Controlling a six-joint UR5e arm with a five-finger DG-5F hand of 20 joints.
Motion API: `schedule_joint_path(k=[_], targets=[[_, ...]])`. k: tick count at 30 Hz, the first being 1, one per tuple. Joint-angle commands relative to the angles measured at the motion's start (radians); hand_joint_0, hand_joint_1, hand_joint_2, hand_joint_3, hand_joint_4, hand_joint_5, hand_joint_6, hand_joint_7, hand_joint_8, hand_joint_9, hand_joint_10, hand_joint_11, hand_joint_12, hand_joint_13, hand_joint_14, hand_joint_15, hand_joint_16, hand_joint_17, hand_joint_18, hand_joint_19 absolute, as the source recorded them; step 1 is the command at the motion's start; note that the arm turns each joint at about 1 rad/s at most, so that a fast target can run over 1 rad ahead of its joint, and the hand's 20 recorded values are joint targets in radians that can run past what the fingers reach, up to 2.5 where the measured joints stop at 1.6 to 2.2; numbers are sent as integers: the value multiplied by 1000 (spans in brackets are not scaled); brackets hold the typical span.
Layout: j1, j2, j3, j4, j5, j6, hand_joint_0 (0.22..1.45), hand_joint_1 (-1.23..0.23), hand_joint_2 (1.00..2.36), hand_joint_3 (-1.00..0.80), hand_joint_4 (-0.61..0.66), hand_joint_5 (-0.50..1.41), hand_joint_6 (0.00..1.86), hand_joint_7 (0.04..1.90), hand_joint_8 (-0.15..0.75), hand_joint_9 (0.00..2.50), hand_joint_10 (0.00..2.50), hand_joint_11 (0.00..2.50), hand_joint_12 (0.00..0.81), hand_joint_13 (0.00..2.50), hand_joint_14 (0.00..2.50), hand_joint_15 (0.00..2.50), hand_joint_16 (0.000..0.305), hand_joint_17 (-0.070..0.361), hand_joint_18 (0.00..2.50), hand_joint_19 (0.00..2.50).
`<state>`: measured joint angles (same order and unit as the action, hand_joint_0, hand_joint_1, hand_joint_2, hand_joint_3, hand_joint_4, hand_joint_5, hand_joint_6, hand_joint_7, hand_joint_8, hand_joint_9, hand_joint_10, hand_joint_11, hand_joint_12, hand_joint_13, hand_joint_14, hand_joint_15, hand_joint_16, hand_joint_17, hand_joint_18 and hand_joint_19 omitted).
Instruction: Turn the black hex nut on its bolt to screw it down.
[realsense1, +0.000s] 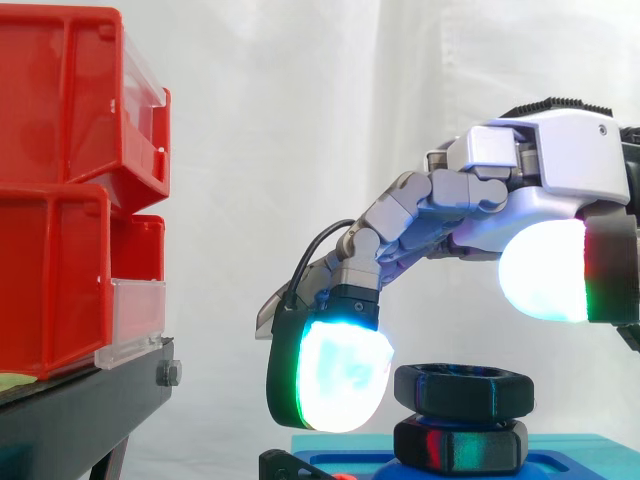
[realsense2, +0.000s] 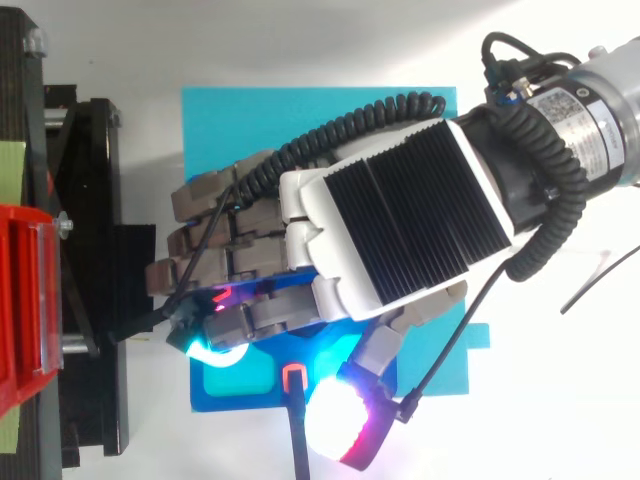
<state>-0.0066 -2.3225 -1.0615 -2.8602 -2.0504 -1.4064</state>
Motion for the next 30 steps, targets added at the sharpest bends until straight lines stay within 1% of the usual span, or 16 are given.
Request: schedule_joint_path(k=[1, 7, 8, 10, 12, 15, 16, 18, 21, 23, 26, 27, 28, 30], targets=[[-4, 0, 0, 1, -1, 0, 512, -291, 1000, -500, 329, -218, 855, 568, 300, 468, 7, 321, 360, 643, 8, 254, 48, 108, 516, 321], [-20, 0, 0, 1, -24, -2, 512, -292, 1000, -500, 318, -218, 855, 563, 300, 469, 7, 329, 360, 648, 8, 258, 48, 109, 523, 331], [-24, 0, 0, 2, -28, -2, 511, -293, 1000, -500, 318, -218, 855, 564, 300, 470, 9, 317, 360, 648, 9, 261, 48, 109, 524, 329], [-27, 0, -2, 2, -31, -3, 512, -293, 1000, -500, 318, -218, 855, 563, 301, 470, 7, 329, 360, 650, 8, 265, 48, 109, 528, 328], [-38, 0, -3, 1, -39, -9, 512, -293, 1000, -500, 324, -218, 855, 564, 302, 474, 7, 326, 360, 651, 8, 262, 48, 109, 527, 330], [-43, 0, -2, -2, -45, -9, 512, -295, 1000, -500, 318, -218, 854, 565, 302, 474, 7, 331, 359, 651, 8, 269, 48, 109, 529, 328], [-49, 0, -3, -2, -56, -9, 512, -295, 1000, -500, 318, -218, 855, 565, 301, 474, 7, 323, 360, 653, 8, 265, 49, 109, 527, 328], [-52, 0, -3, -2, -60, -9, 512, -295, 1000, -500, 318, -218, 855, 560, 302, 474, 7, 323, 361, 651, 8, 265, 48, 109, 525, 328], [-64, 0, -3, -2, -76, -9, 512, -295, 1000, -500, 318, -218, 854, 561, 301, 474, 7, 322, 360, 653, 8, 270, 48, 109, 527, 331], [-67, 0, -3, -4, -80, -9, 512, -296, 1000, -500, 317, -218, 854, 567, 301, 475, 7, 323, 360, 654, 9, 270, 48, 109, 529, 326], [-79, 0, -6, 2, -94, -9, 512, -296, 1000, -500, 317, -218, 854, 560, 301, 474, 7, 331, 360, 654, 9, 270, 48, 109, 527, 330], [-81, 0, -6, 2, -96, -9, 512, -296, 1000, -500, 317, -218, 854, 561, 301, 474, 7, 331, 359, 654, 9, 269, 48, 108, 527, 338], [-87, 0, -6, 4, -105, -9, 512, -296, 1000, -500, 320, -218, 854, 562, 301, 475, 7, 331, 360, 654, 9, 270, 48, 108, 528, 330], [-92, 0, -6, 7, -111, -9, 512, -296, 1000, -500, 319, -218, 854, 563, 301, 474, 7, 331, 360, 655, 8, 273, 48, 108, 526, 337]])
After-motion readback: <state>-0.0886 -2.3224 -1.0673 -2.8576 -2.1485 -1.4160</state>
